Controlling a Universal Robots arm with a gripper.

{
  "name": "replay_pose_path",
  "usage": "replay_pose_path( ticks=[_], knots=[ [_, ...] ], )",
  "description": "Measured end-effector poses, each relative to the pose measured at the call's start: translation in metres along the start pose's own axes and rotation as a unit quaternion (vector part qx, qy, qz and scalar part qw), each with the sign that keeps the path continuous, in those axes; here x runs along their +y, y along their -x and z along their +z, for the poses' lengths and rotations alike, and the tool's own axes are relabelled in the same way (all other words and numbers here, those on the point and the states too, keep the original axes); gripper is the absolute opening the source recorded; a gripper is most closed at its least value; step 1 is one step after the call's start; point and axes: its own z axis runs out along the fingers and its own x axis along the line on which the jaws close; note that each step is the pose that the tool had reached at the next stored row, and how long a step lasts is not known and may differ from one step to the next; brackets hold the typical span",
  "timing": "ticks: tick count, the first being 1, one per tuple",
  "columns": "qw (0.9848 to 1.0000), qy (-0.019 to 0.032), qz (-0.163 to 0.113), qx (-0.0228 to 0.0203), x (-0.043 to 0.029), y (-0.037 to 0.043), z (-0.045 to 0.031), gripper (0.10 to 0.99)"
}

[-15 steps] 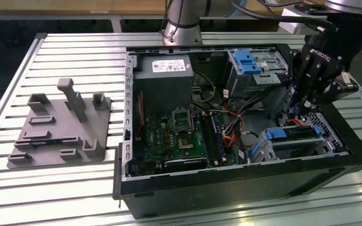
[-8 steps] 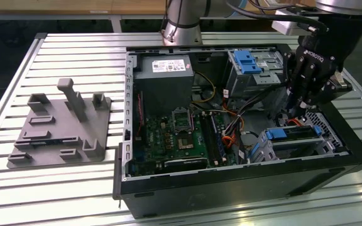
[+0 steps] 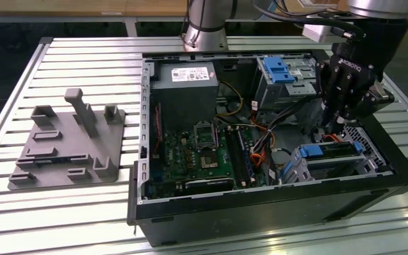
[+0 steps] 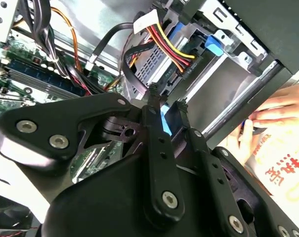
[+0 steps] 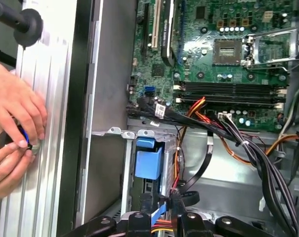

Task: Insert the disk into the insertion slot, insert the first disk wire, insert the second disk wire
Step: 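Insert the second disk wire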

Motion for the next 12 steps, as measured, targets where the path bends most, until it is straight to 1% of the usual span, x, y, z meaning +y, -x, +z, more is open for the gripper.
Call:
replay_pose_path(
  ticks=[2, 5, 8, 9, 11, 12],
  knots=[
    [1.0, -0.0006, -0.002, 0.0055, 0.0001, 0.0027, 0.0008, 0.298],
    [0.9999, -0.0019, -0.004, 0.0147, 0.0002, 0.0079, 0.0011, 0.298],
    [0.9997, -0.0032, -0.006, 0.0217, 0.0007, 0.0132, 0.0009, 0.298],
    [0.9997, -0.0035, -0.007, 0.0246, 0.001, 0.0142, 0.0007, 0.298],
    [0.9995, -0.004, -0.009, 0.0312, 0.0014, 0.0158, 0.0006, 0.298],
    [0.9993, -0.004, -0.01, 0.036, 0.0016, 0.0163, 0.0006, 0.298]
  ],
)
